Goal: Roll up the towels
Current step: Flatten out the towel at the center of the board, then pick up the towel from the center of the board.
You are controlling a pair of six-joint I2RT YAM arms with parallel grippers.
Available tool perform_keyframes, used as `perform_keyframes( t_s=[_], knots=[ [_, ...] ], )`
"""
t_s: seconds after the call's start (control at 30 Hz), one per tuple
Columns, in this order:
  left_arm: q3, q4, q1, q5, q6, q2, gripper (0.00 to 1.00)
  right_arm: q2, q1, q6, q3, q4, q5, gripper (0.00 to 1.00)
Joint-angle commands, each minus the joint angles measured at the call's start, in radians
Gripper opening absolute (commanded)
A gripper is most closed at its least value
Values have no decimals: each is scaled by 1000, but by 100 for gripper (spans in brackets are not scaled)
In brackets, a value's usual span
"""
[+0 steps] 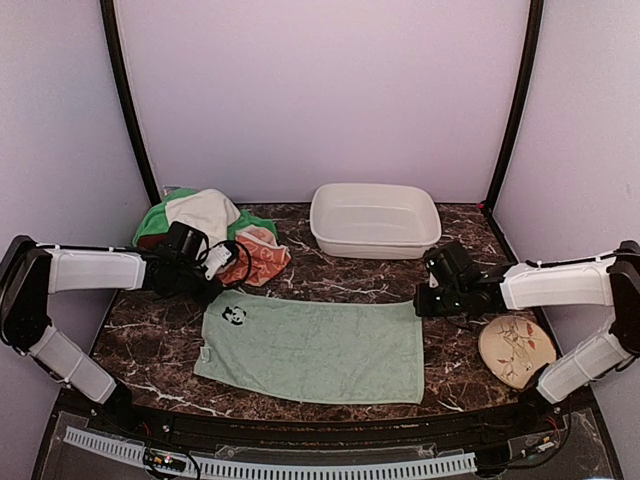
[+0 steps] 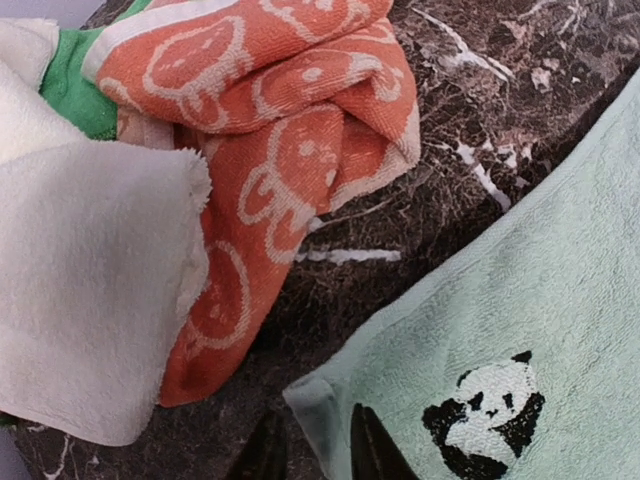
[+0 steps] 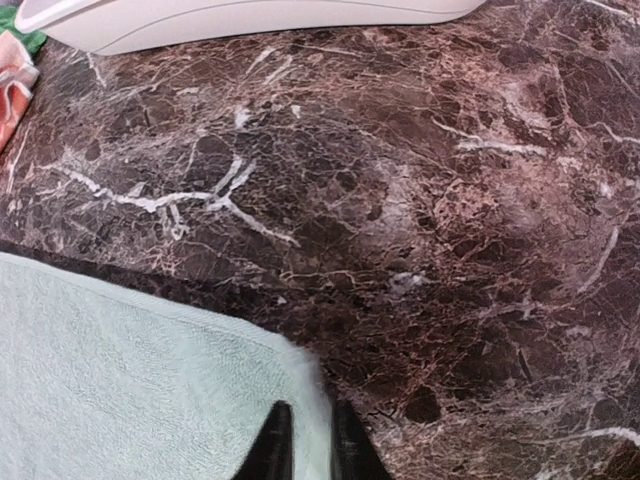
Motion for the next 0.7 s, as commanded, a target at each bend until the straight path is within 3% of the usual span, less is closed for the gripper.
perform_keyframes(
  t_s=[0.0,0.13,0.27,0.43,0.67],
  knots=[
    [-20,-5,34,21,52,-45,32,22,-41,-56,66,-21,-57,23],
    [52,-82,81,85,123,-40,41,11,-76,-104,133,-90,-100,38],
    [143,-170,87,179,213,5,39,36,-82,-179,203,-156,-139,49],
    [214,-291,84,279,342,116,36,102,-90,-229,238,-199,-214,52],
    [201,-321,84,280,488,208,34,212,-92,-283,272,-256,-232,47]
  ],
)
